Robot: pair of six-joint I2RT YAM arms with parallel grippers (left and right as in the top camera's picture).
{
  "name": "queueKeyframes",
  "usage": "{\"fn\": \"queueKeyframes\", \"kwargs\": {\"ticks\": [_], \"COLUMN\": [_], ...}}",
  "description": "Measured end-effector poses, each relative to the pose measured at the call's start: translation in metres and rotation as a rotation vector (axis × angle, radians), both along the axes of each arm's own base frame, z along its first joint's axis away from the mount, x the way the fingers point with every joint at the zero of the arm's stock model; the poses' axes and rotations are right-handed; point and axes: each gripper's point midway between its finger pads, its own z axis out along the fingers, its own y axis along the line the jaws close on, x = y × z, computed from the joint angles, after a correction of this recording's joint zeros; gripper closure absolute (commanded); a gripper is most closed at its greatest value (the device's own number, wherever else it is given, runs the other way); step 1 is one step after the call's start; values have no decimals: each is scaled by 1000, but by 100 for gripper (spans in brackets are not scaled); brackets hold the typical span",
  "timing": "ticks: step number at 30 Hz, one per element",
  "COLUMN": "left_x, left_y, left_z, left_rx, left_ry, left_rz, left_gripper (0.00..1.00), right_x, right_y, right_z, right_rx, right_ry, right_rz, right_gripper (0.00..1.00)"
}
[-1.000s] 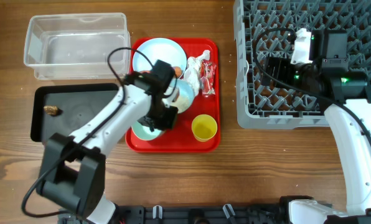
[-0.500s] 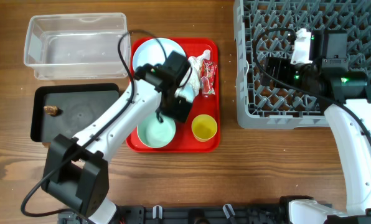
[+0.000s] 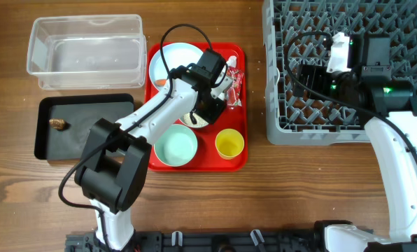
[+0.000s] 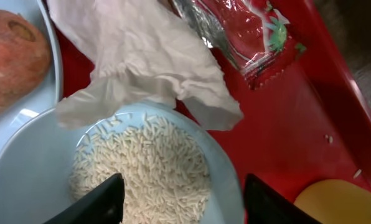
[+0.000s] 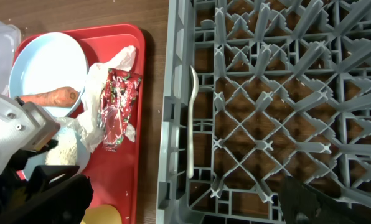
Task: Sort waste into correct bins and load items into the dishwasher rack
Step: 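Grasp the light-blue bowl of rice with the left gripper, then tip the rice bowl over the black tray to pour out the rice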
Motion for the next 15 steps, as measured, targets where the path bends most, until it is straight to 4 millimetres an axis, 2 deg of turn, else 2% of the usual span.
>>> {"fn": "queueKeyframes", "kwargs": {"ticks": [4, 12, 15], "left_x": [-6, -12, -12], "left_y": [-2, 0, 0], "left_z": [-1, -5, -6], "left_rx": [-6, -3, -7], "left_ry": [24, 48, 52], "left_rz": [-1, 14, 24], "left_gripper": [64, 74, 74], "right_x": [0, 1, 2], "right_y": [0, 0, 0], "right_z": [0, 1, 2], "right_rx": [0, 0, 0], "right_ry": [0, -6, -11], "right_rz": [0, 0, 0], "right_gripper": [1, 1, 1]}}
